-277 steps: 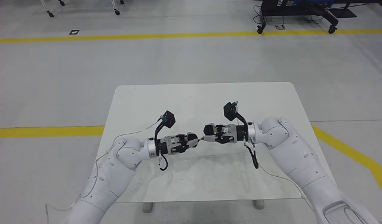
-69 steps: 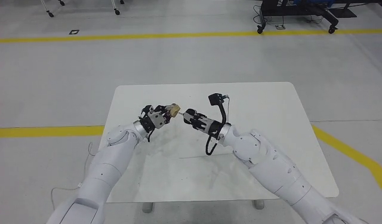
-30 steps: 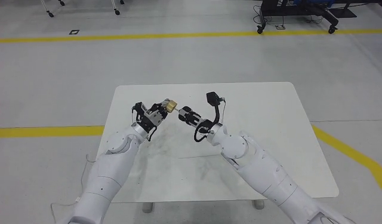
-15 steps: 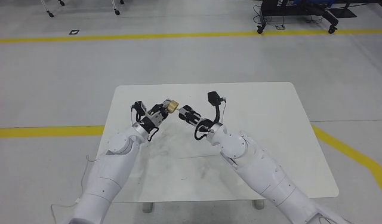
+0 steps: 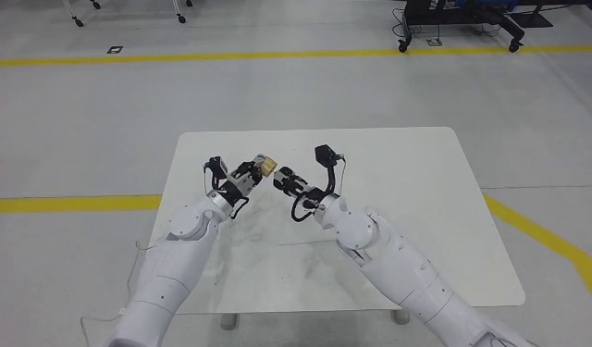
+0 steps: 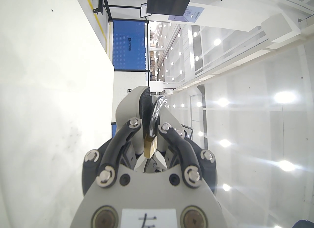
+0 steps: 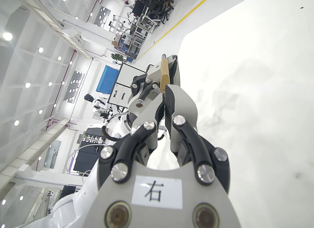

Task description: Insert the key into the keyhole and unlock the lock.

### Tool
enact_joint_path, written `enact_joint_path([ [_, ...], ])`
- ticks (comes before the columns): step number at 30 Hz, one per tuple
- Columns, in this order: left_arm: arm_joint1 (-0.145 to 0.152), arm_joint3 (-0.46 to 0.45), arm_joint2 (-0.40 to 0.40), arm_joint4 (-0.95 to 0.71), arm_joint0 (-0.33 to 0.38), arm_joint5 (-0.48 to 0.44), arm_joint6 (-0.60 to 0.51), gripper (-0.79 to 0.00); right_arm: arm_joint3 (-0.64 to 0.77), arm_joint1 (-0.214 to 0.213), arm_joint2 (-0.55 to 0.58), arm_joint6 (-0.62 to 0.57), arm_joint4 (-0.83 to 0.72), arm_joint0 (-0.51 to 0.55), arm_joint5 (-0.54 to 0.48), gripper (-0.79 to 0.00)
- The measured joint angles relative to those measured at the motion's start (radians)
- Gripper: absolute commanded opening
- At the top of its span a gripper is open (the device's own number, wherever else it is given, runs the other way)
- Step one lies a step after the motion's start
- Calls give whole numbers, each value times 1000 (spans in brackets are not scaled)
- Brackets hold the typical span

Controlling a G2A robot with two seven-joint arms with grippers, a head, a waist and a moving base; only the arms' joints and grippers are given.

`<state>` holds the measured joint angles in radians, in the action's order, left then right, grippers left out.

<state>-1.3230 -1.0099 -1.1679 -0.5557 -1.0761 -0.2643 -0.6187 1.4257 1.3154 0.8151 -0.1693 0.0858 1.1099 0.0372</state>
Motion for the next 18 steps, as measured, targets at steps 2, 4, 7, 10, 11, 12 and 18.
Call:
enact_joint_path([
  [2,-1,1,0,1,1,1,1,-785,-1,3,-1,2,6,0,4,-785],
  [4,-1,2,0,6,2,2,-2,-785,-3,6,-1,3,11,0,6,-785],
  [7,-1,3,2,16,3,4,-5,-785,-8,10,0,13,25,-1,7,-751],
  [10,-2,3,4,24,3,5,-7,-785,-15,14,2,29,43,-1,8,-656],
  [11,-2,3,5,27,4,5,-7,-785,-18,16,2,32,46,-1,8,-610],
  [12,-2,4,5,29,4,6,-7,-785,-20,17,2,33,48,-2,8,-499],
  [18,-5,13,1,9,9,30,-18,-785,-28,24,11,28,50,-1,-2,-80],
])
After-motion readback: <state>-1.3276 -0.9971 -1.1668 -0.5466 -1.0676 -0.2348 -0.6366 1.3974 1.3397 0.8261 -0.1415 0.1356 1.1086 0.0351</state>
